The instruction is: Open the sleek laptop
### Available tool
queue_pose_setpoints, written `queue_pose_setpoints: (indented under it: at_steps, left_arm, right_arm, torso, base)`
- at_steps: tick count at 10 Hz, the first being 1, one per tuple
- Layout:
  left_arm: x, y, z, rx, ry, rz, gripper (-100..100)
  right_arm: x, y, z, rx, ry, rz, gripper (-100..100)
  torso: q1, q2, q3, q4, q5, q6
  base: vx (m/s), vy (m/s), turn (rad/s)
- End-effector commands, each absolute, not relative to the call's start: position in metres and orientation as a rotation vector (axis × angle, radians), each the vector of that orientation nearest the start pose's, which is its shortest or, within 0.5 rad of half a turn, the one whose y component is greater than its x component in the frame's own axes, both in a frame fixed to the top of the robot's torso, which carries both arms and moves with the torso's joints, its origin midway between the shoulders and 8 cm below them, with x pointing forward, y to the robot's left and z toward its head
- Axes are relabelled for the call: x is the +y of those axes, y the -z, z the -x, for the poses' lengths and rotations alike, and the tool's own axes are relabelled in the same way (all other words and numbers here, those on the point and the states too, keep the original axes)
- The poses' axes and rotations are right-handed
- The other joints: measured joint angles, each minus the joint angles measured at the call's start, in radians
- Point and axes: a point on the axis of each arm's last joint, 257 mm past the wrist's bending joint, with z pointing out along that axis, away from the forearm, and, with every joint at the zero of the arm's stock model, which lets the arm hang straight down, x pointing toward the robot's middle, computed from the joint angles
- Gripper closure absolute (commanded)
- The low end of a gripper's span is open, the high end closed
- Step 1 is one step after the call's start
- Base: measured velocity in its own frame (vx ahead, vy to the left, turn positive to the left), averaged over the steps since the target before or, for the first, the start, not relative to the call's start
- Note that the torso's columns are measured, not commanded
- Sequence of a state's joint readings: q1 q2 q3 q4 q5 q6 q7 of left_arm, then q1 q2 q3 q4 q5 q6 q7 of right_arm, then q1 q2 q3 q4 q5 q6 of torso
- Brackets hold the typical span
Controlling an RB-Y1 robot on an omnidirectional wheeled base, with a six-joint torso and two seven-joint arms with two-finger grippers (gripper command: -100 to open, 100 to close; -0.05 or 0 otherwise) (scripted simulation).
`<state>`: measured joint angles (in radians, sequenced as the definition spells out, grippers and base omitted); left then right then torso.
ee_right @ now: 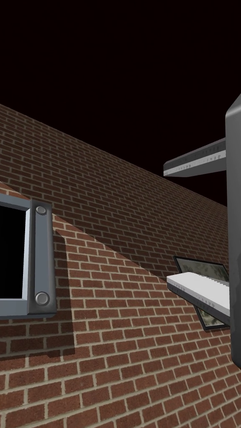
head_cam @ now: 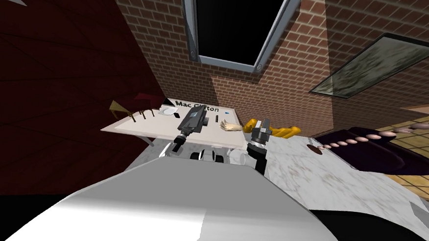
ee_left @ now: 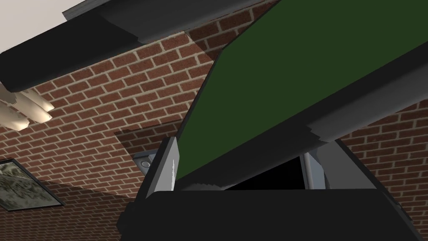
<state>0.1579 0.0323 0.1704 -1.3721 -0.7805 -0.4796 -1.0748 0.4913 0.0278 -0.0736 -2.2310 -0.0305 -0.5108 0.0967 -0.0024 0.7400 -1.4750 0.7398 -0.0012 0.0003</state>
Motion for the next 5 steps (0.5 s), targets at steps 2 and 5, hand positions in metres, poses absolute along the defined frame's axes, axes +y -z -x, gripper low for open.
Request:
queue_pose_setpoints:
  at_steps: [2,5]
  left_arm:
    - [0.271,0.288,-0.494,1.542,-0.157,-0.304,-100]
    - [0.278,0.275,-0.507,1.544,-0.175,-0.294,-100]
  right_arm:
    - [-0.312,-0.009,-0.345,0.610,-1.152,-0.677,0]
    - [-0.312,-0.008,-0.345,0.610,-1.152,-0.677,0]
  torso:
    - [0.001,0.000,0.000,0.000,0.000,0.000]
    - [0.002,-0.002,-0.001,-0.001,0.001,0.000]
  base:
    - [-0.087,-0.016,-0.055]
    - [-0.051,-0.008,-0.040]
